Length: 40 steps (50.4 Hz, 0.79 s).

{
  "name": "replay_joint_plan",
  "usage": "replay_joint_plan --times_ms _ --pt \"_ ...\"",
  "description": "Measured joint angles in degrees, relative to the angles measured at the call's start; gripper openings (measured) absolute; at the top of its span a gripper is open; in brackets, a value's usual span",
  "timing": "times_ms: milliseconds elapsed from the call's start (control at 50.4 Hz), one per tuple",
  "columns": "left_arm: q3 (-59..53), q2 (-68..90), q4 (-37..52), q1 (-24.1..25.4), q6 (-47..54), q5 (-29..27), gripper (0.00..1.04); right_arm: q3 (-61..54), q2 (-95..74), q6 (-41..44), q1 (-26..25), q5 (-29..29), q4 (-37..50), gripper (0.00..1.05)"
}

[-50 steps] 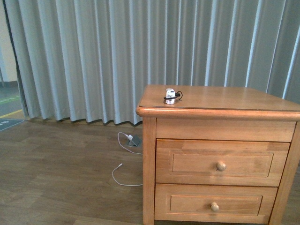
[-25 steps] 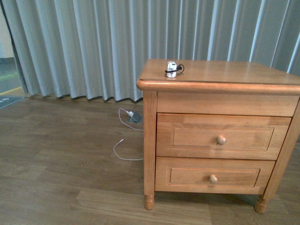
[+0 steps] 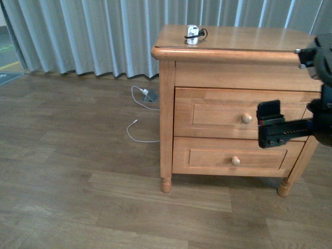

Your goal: Put charger into drawer

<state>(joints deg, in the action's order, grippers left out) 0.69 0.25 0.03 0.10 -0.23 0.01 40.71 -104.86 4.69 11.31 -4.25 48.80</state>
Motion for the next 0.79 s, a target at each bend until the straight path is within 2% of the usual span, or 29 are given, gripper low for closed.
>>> replay_joint_plan --times_ms 199,377,794 --pt "0.0 0.0 0.0 0.0 0.0 0.0 0.99 11.19 -13.86 -0.28 0.46 -2.19 3.48 0.97" --pt "0.0 0.0 0.0 0.0 0.0 0.0 0.99 21.57 -23.65 -3.02 0.35 -4.76 2.93 0.97" --pt "0.0 0.0 0.0 0.0 0.0 0.0 0.99 36.94 -35.04 -3.54 0.39 -5.38 0.26 0.97"
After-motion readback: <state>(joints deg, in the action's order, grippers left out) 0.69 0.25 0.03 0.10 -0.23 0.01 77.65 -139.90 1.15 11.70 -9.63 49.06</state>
